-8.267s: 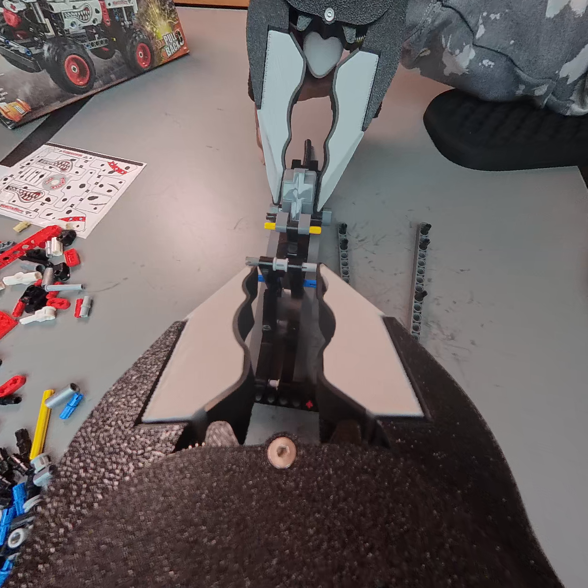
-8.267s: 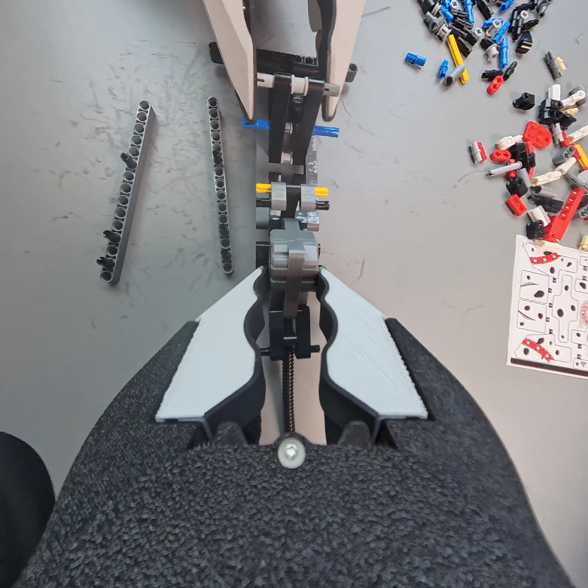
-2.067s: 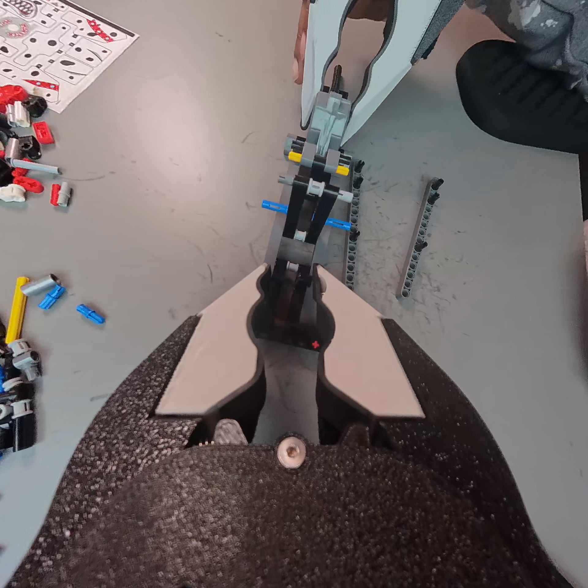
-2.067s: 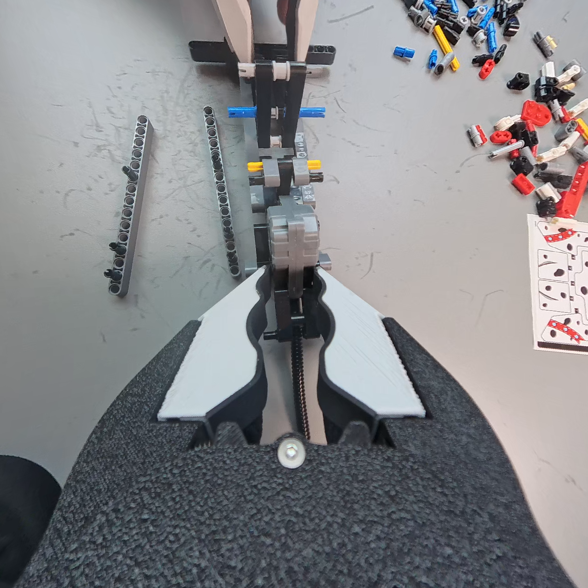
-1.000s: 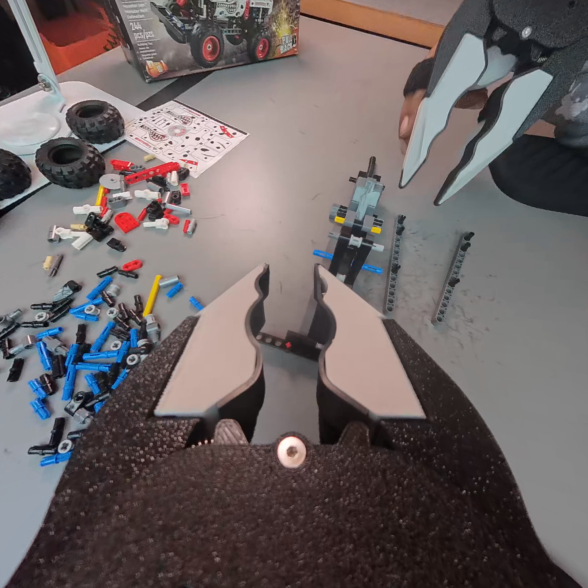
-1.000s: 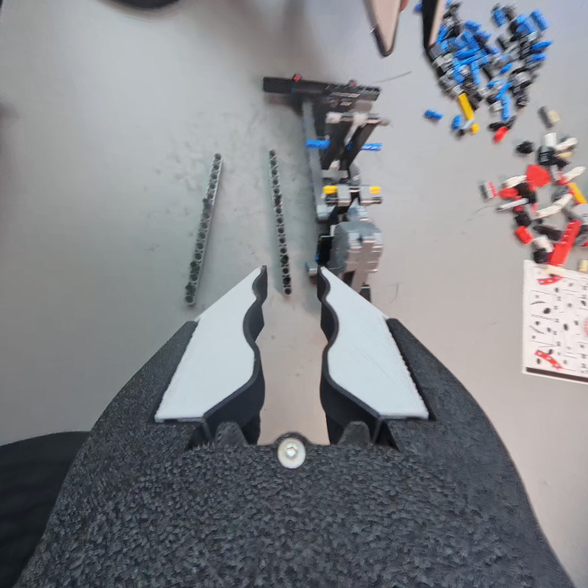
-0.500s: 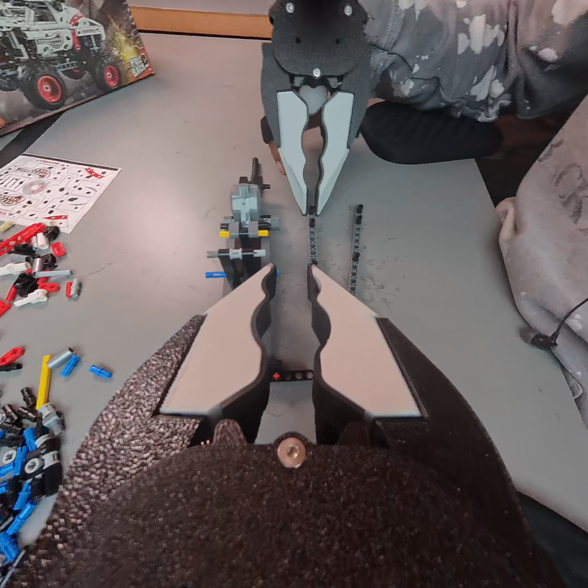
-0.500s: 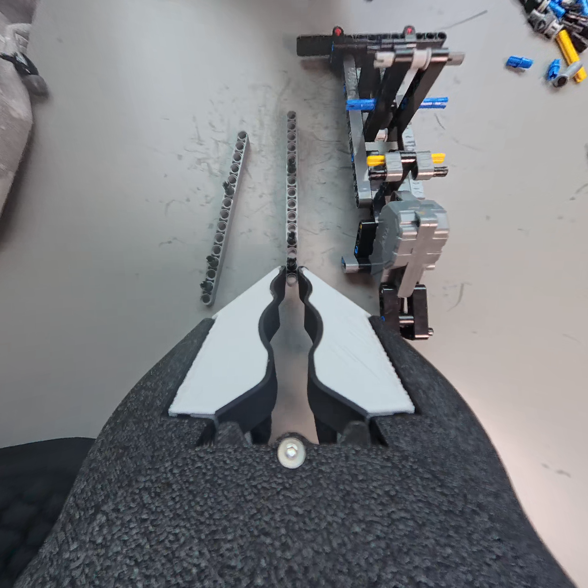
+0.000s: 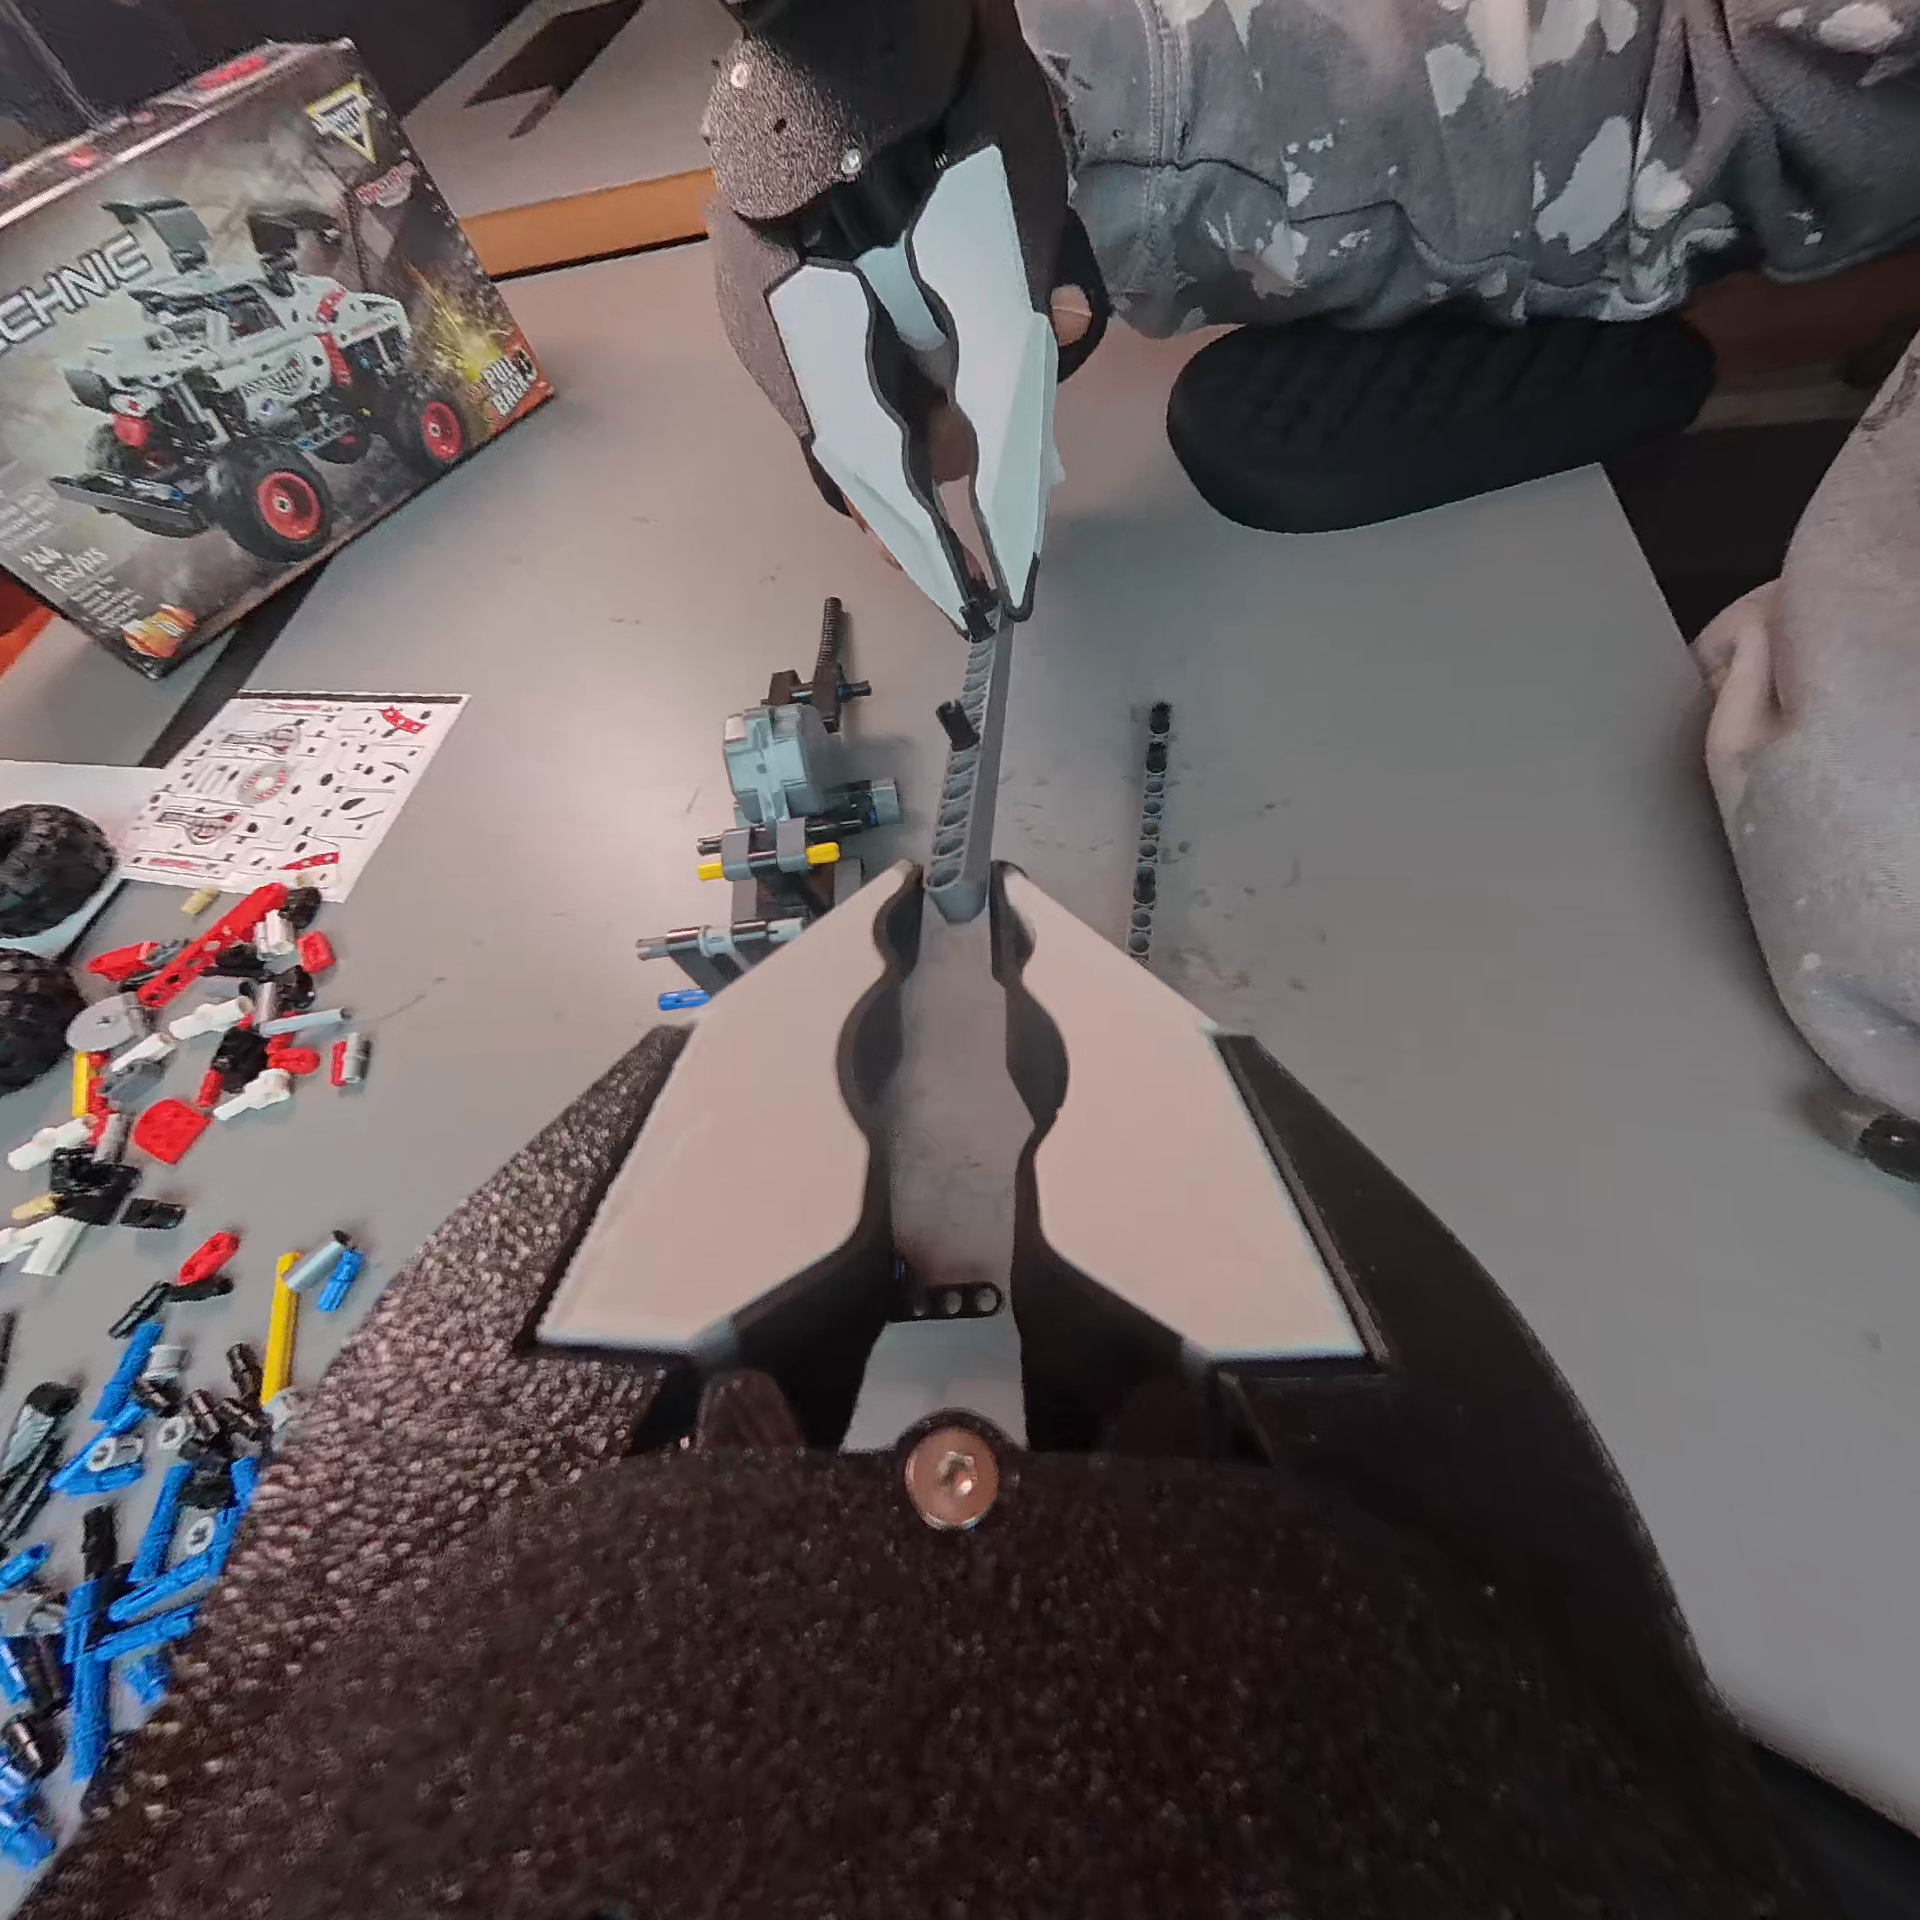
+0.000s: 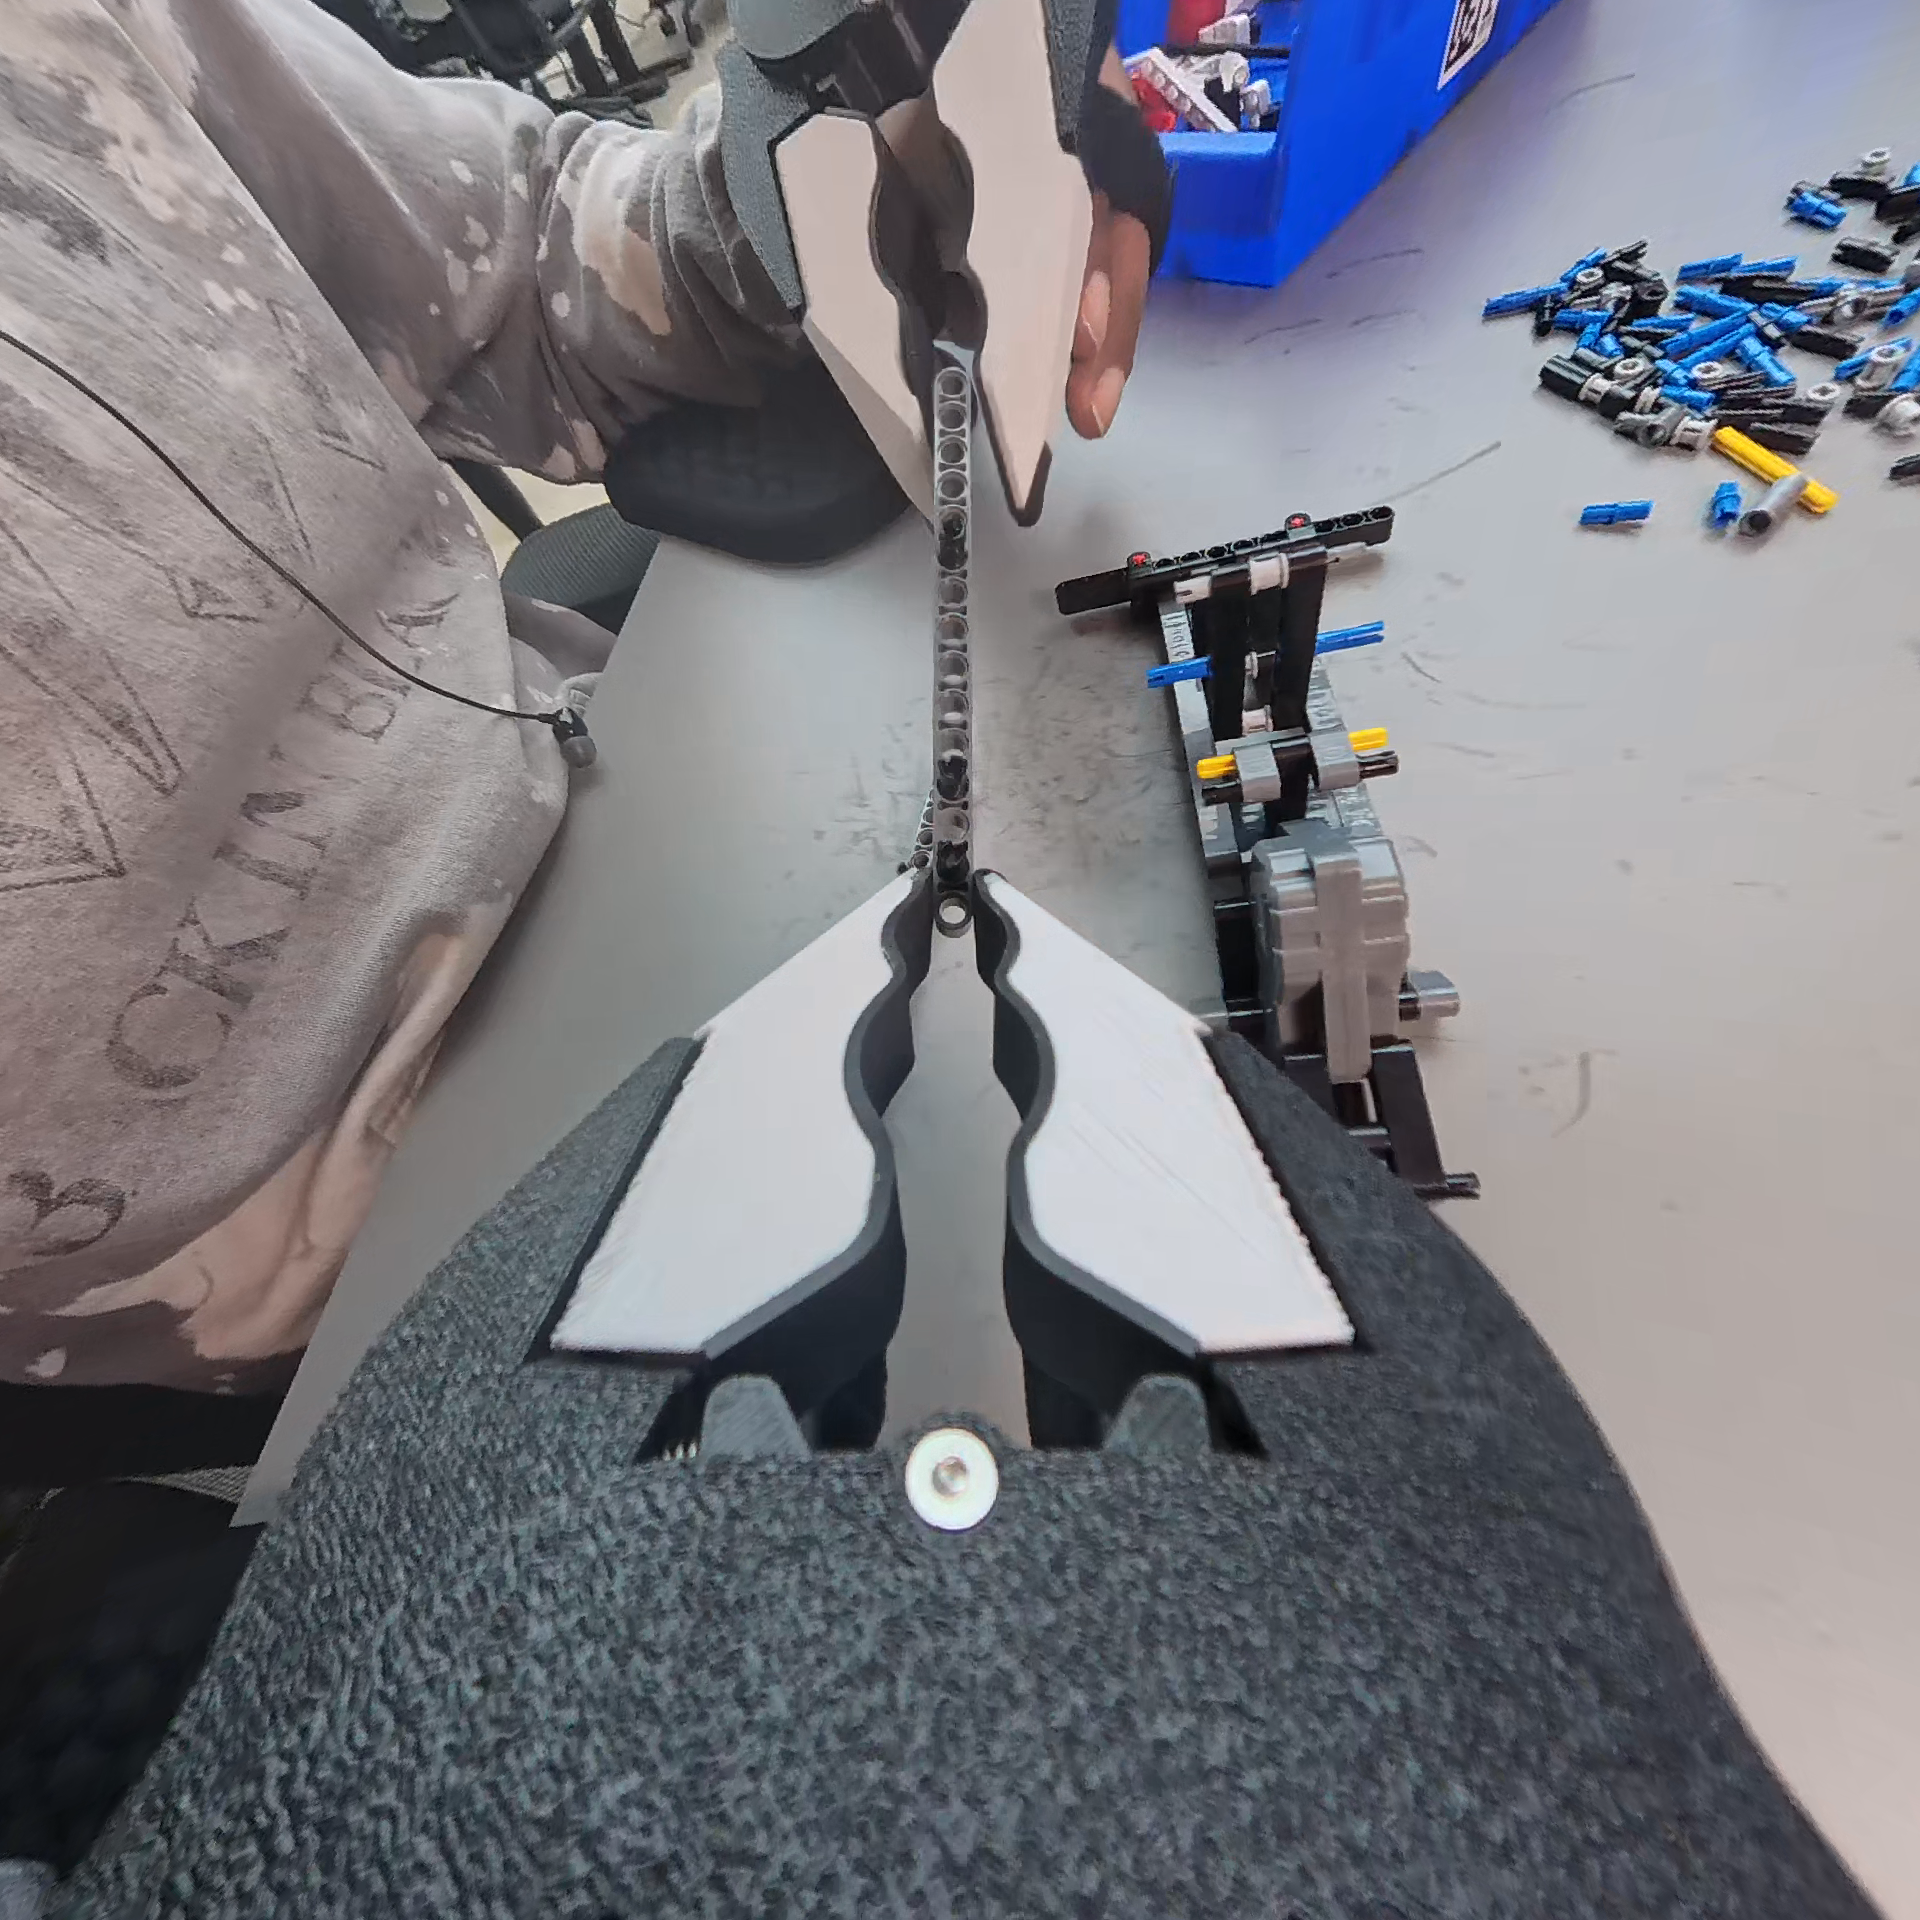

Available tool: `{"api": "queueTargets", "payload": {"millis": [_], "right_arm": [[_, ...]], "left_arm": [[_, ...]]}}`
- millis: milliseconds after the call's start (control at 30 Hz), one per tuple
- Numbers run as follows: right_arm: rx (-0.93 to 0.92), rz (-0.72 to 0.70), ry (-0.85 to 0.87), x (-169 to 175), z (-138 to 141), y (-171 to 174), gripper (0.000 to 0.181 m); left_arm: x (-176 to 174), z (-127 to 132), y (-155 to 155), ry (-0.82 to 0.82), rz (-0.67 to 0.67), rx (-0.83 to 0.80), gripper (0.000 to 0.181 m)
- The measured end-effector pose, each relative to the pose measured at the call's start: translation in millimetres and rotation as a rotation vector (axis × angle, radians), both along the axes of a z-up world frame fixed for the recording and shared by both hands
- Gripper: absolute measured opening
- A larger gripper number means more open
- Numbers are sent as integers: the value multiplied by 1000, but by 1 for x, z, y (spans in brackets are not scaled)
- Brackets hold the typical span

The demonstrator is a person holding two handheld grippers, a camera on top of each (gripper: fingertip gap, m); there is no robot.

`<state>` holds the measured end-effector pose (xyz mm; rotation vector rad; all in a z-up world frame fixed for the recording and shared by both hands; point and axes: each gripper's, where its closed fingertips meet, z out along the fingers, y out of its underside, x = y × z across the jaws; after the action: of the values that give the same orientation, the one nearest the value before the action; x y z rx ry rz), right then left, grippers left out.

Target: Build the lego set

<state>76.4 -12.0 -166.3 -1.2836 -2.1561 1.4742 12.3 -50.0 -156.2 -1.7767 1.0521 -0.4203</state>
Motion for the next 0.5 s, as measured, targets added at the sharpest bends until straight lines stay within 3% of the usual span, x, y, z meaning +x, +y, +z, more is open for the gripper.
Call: {"api": "queueTargets", "payload": {"millis": [100, 267, 500], "right_arm": [[-40, 3, -11, 1, 0, 0, 7], [-73, 22, -36, 3, -3, -3, 7], [-90, 14, -35, 3, -3, 0, 7]], "left_arm": [[-2, 7, 1, 13, 24, 68, 19], [4, 5, -5, 104, -14, 156, 13], [5, -3, -7, 109, -35, 113, 12]]}}
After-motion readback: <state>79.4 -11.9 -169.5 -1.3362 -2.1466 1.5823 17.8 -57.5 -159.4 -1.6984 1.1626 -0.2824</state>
